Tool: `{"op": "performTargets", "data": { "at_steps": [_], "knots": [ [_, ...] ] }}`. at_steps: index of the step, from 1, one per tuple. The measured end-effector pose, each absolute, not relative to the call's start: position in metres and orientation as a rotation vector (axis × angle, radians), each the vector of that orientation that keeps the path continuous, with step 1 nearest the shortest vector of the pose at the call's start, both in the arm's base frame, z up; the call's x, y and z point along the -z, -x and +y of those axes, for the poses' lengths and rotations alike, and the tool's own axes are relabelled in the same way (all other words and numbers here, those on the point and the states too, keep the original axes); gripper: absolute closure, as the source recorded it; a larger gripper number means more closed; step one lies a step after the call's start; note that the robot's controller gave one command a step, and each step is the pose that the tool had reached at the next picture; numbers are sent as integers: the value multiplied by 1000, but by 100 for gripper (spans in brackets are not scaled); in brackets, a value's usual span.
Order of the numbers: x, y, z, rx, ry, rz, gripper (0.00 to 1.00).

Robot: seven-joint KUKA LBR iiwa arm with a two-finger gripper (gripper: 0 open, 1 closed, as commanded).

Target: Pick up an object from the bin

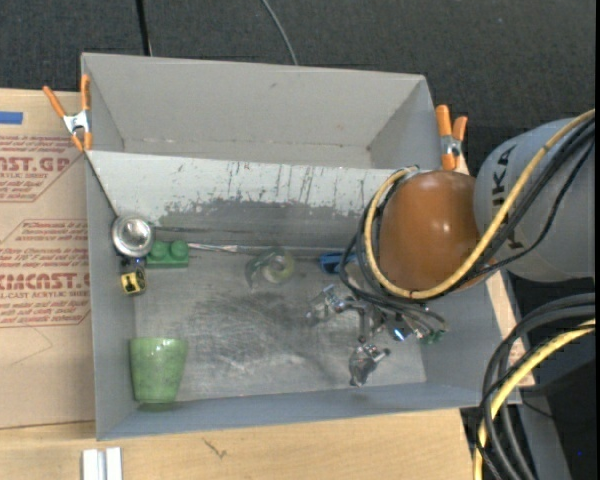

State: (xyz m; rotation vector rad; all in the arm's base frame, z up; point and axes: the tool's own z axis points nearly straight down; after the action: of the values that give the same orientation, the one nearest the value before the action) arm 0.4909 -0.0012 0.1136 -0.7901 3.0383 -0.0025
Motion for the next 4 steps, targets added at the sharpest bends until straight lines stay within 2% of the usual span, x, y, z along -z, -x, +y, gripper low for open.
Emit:
{"op": "performTargets", "data": {
  "at_steps": [1, 2, 3, 4],
  "knots": [
    [-264, -513, 66, 0, 811, 3023, 0],
    [-98, -581, 99, -6, 958, 2995, 0],
    [-120, -534, 31, 3, 797, 3041, 0],
    [-198, -530, -76, 8, 798, 3032, 0]
  ]
}}
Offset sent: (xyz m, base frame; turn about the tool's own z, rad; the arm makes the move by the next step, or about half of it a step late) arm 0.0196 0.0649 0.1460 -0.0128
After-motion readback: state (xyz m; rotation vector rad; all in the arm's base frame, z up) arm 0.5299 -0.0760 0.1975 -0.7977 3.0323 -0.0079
